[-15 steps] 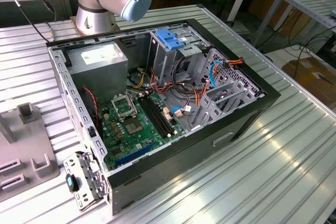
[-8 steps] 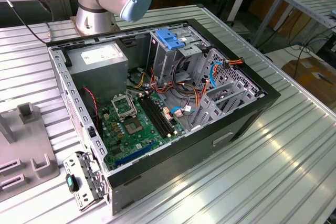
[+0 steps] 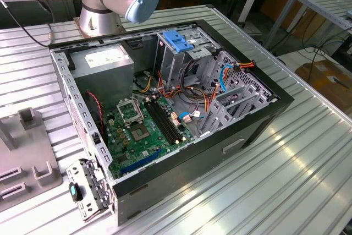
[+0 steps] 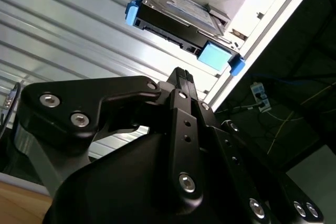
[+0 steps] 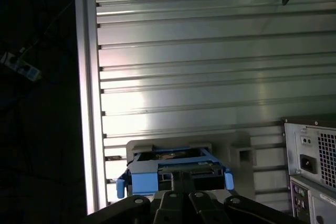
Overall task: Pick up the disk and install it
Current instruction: 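Reach for the disk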
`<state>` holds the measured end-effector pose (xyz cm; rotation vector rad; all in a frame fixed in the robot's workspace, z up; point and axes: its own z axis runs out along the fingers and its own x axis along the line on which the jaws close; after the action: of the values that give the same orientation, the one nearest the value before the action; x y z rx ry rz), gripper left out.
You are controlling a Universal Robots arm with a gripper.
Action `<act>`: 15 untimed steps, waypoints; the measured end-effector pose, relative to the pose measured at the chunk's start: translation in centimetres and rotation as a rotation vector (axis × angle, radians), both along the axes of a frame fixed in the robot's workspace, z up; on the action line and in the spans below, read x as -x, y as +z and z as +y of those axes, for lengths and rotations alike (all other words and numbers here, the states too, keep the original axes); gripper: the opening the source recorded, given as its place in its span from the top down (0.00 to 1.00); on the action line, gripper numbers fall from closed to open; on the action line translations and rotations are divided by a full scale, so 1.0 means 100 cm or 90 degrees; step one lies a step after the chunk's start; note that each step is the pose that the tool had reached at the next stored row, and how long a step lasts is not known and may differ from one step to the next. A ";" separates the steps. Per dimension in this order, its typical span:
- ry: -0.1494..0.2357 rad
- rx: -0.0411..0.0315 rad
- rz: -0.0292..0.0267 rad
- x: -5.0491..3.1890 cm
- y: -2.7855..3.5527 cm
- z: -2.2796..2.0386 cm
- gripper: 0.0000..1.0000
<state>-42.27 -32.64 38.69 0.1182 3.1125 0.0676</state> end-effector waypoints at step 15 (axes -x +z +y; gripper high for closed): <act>0.000 0.0004 0.0007 0.0035 -0.0053 -0.0202 0.89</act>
<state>-42.62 -34.66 38.17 0.1183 3.1136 0.0667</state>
